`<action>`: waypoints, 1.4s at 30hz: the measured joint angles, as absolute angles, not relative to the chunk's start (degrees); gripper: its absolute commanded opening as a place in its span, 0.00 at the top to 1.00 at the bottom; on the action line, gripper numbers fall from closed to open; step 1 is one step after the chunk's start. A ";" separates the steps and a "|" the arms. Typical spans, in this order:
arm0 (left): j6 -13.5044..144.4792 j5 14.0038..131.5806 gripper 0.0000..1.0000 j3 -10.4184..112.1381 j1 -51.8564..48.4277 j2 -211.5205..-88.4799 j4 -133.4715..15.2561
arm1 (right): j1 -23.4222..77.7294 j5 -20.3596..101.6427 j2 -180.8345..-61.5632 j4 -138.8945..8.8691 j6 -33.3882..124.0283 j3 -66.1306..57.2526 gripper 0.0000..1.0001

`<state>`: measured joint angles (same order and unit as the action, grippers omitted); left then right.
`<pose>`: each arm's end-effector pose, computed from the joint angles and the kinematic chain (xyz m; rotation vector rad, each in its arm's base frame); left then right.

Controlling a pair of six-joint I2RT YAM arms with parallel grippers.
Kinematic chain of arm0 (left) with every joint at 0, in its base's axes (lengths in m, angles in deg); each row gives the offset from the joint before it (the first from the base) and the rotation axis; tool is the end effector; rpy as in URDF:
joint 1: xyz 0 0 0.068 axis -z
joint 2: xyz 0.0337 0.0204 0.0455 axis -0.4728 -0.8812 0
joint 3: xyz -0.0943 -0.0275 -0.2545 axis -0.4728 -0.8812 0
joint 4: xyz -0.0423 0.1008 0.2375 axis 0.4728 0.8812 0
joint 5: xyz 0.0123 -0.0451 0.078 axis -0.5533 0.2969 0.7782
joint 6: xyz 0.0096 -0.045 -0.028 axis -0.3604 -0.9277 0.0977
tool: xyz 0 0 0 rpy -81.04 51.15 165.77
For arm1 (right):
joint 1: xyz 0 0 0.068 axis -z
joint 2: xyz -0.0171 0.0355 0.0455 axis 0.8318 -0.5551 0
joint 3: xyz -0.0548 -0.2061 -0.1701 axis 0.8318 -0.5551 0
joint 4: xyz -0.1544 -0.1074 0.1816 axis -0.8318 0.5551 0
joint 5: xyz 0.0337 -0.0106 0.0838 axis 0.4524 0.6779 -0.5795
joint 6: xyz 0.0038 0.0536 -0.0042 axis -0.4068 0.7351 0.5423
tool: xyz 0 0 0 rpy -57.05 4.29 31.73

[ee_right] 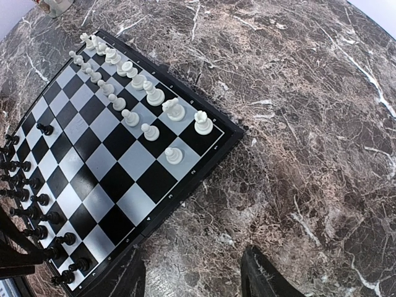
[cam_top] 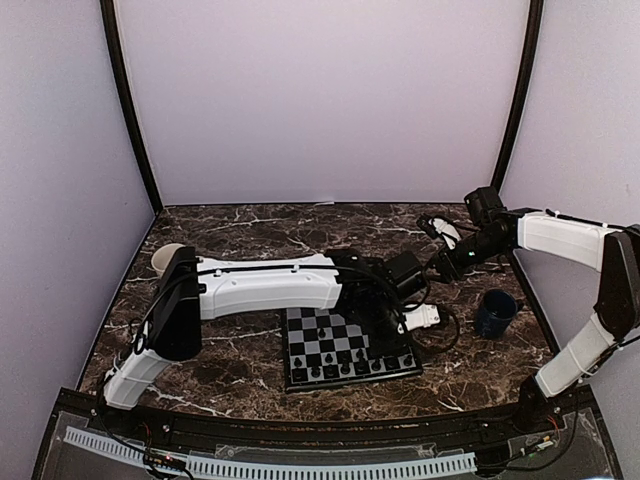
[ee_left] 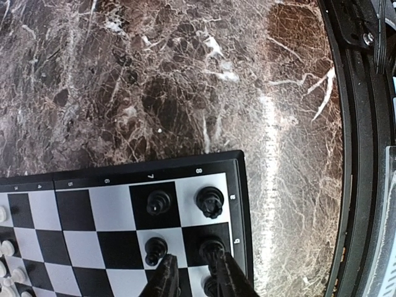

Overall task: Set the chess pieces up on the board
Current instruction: Pick up the pawn from the chessboard.

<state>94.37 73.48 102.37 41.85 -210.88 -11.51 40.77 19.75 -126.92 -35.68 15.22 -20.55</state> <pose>0.1732 -0.4912 0.2084 1.8715 1.8867 -0.4949 0.2918 0.0987 0.2296 -0.9994 2.2791 0.5799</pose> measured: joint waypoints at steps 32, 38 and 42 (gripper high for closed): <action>79.18 77.87 0.71 77.89 27.55 -193.40 -10.24 | 40.79 19.57 -126.92 -35.63 15.20 -20.96 0.46; 78.87 76.32 0.73 77.89 27.55 -195.45 -10.59 | 40.79 19.57 -126.92 -35.63 15.20 -20.96 0.46; 78.89 76.63 0.77 77.76 27.55 -196.61 -10.46 | 40.79 19.57 -126.92 -35.63 15.15 -20.96 0.46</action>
<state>78.89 76.63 77.76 27.55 -196.61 -10.46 40.79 19.57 -126.92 -35.63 15.15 -20.96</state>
